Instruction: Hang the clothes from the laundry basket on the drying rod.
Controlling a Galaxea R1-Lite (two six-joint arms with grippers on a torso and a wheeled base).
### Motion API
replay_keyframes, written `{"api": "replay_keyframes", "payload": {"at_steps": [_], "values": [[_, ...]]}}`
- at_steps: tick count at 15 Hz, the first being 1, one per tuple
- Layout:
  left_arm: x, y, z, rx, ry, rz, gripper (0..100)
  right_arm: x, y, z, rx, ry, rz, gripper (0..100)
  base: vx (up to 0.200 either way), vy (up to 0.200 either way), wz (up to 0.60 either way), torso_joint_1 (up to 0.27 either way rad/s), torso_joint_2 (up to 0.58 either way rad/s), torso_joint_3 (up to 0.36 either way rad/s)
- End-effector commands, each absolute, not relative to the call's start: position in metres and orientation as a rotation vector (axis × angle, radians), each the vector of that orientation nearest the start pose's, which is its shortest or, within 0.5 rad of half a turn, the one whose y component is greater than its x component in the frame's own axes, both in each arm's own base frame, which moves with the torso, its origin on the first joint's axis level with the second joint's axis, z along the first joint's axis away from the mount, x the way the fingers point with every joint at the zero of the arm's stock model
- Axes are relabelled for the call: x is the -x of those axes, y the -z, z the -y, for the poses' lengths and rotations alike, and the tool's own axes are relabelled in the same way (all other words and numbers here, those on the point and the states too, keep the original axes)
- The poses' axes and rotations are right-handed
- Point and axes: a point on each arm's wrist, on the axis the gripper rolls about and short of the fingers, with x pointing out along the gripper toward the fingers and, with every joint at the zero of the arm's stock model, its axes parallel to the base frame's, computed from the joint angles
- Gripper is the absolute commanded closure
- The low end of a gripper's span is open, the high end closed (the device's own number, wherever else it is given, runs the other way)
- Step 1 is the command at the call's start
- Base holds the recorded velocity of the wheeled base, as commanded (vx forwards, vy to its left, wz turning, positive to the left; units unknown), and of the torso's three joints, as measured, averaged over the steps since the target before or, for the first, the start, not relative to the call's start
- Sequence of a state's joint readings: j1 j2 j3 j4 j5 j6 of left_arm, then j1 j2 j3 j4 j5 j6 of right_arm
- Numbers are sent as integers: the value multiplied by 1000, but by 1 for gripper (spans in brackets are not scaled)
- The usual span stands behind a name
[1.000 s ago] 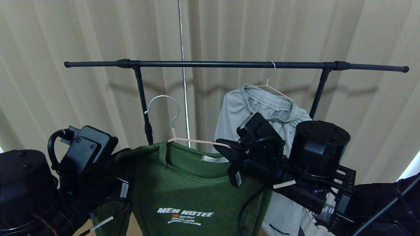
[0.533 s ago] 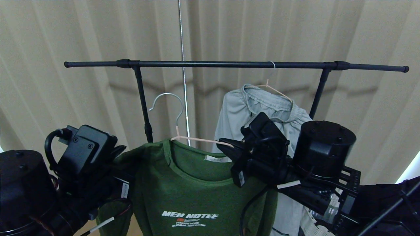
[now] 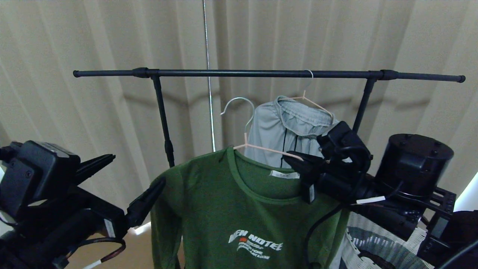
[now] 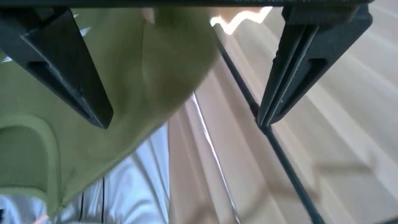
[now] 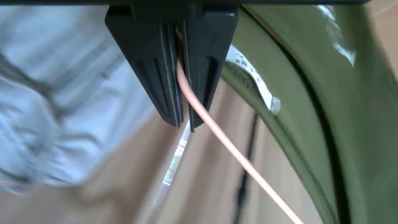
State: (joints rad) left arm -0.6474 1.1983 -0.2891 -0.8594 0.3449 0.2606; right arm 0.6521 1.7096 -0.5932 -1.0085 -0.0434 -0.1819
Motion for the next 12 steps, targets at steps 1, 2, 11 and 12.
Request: {"api": "replay_keyframes", "payload": {"at_steps": [1,2,11,12], "values": [[-119,-184,80,-277,302,5,0,-225,-172,-161,200,-588,-18,100,0,0,0,0,0,0],[-116,-179,77,-297,302,-35,0,-223,-174,-156,196,-579,-13,100,0,0,0,0,0,0],[-144,-142,81,-359,325,-297,0,-202,-197,-143,151,-609,69,100,0,0,0,0,0,0],[-144,-142,81,-362,327,-298,0,-200,-199,-143,148,-619,74,100,0,0,0,0,0,0]]}}
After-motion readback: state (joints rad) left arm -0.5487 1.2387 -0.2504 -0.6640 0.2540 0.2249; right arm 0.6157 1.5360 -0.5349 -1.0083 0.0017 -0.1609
